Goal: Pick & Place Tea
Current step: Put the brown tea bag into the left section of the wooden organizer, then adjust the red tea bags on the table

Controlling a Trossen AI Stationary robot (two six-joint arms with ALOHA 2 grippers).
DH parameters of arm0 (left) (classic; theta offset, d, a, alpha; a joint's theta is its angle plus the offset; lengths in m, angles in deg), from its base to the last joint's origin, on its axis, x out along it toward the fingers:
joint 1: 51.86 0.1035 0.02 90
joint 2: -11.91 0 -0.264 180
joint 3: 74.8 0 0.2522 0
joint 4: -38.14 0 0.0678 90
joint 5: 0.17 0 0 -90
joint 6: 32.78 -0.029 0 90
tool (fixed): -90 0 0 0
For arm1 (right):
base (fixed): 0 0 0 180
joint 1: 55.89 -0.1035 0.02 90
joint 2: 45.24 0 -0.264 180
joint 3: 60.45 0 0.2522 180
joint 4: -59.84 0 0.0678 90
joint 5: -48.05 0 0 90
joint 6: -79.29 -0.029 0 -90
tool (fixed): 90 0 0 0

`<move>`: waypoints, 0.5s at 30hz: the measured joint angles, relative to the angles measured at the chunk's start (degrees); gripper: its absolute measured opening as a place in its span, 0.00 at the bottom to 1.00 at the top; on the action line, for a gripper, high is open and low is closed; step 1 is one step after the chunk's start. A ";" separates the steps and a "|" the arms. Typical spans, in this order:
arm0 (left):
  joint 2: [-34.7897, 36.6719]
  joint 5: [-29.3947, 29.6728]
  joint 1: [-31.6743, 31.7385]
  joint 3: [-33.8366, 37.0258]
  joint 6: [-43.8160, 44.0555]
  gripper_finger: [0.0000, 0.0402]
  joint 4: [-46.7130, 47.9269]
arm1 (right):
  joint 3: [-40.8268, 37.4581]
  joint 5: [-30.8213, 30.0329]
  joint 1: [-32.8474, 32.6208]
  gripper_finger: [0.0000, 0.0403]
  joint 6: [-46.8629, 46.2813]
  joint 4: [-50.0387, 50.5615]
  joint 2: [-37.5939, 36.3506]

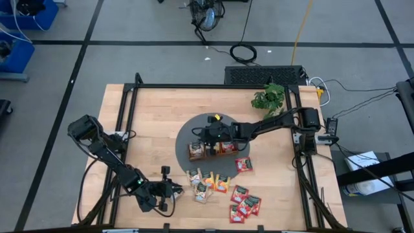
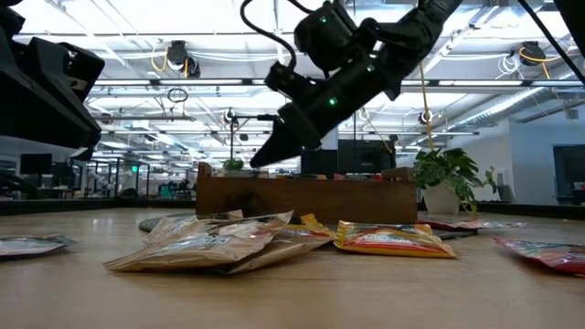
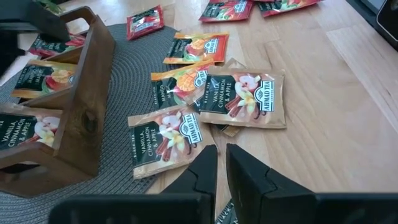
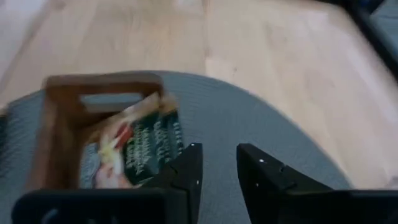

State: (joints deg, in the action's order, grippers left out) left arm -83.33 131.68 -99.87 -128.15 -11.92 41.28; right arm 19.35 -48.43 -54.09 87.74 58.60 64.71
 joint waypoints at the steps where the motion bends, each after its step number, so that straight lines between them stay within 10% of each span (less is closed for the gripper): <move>1: 0.00 -0.01 0.05 0.00 -0.03 0.10 0.00 | -0.38 0.97 -0.02 0.21 0.00 -0.45 0.00; 15: 0.00 -0.25 0.38 -0.04 0.29 0.10 0.00 | -0.77 2.69 -3.65 0.19 -1.56 4.15 -9.34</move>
State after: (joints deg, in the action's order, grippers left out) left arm -83.33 131.44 -99.50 -128.20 -11.63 41.28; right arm 18.58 -45.74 -57.74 86.18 62.75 55.37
